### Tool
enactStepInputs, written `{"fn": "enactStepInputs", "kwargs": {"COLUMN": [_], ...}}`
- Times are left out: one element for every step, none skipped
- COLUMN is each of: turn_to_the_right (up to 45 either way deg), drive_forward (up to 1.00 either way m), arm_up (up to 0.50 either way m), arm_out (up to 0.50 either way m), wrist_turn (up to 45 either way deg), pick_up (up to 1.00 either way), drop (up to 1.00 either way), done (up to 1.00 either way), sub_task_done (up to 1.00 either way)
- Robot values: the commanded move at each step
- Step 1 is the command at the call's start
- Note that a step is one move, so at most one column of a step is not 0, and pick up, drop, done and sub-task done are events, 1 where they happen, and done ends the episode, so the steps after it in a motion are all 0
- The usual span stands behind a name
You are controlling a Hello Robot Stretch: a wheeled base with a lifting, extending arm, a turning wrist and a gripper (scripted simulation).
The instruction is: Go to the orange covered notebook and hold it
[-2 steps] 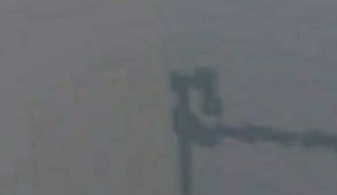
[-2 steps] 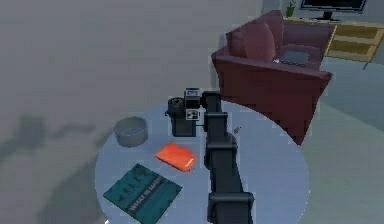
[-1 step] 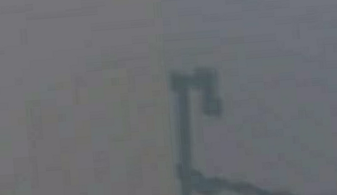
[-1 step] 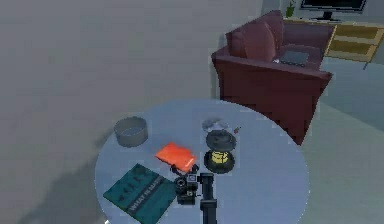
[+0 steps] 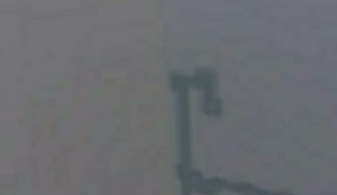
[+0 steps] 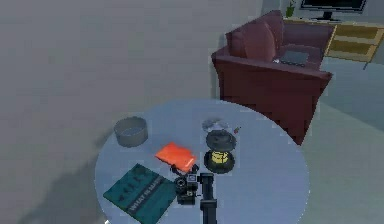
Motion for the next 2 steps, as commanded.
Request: {"fn": "enactStepInputs", "kwargs": {"turn_to_the_right": [0.0, 0.0], "drive_forward": [0.00, 0.00], "arm_up": [0.10, 0.00], "arm_out": [0.00, 0.00], "wrist_turn": [0.0, 0.0], "pick_up": [0.00, 0.00], "drop": [0.00, 0.00], "done": [0.00, 1.00], "sub_task_done": [0.00, 0.00]}}
